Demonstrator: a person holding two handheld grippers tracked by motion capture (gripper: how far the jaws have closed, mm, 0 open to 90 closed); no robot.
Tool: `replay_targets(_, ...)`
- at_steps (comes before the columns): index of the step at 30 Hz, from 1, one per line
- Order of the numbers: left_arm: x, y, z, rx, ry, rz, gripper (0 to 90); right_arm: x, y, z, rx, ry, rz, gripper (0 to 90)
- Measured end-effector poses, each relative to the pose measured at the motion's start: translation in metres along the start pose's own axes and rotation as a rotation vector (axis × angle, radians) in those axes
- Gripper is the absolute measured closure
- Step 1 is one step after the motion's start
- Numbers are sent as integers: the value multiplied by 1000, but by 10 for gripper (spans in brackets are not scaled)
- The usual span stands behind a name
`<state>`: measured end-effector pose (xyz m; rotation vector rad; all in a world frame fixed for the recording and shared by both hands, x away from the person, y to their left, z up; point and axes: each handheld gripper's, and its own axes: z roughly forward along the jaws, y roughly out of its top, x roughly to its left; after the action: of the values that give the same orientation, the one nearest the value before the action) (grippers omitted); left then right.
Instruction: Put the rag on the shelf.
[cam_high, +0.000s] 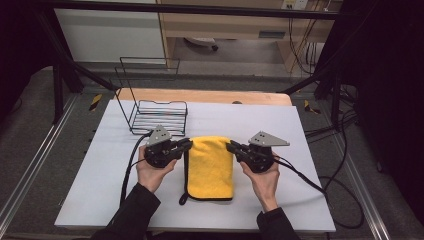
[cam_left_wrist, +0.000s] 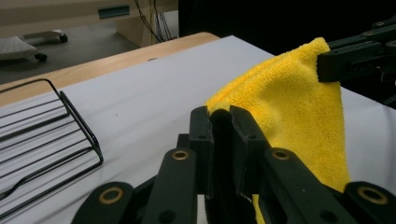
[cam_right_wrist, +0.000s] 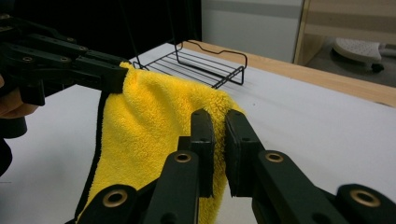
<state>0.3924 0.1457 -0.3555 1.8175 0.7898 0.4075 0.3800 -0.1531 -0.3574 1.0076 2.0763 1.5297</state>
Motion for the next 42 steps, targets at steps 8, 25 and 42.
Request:
replay_targets(8,-5,13,-15,-67,11,23,799,9,14,-9,-58,-7,-35,832)
replay_targets(25,-1,33,-37,-197,41,29,800,22,41,-14,-179,-19,-80,834)
replay_targets(42,10,54,-63,-314,85,22,802,39,73,-5,-268,-14,-117,836)
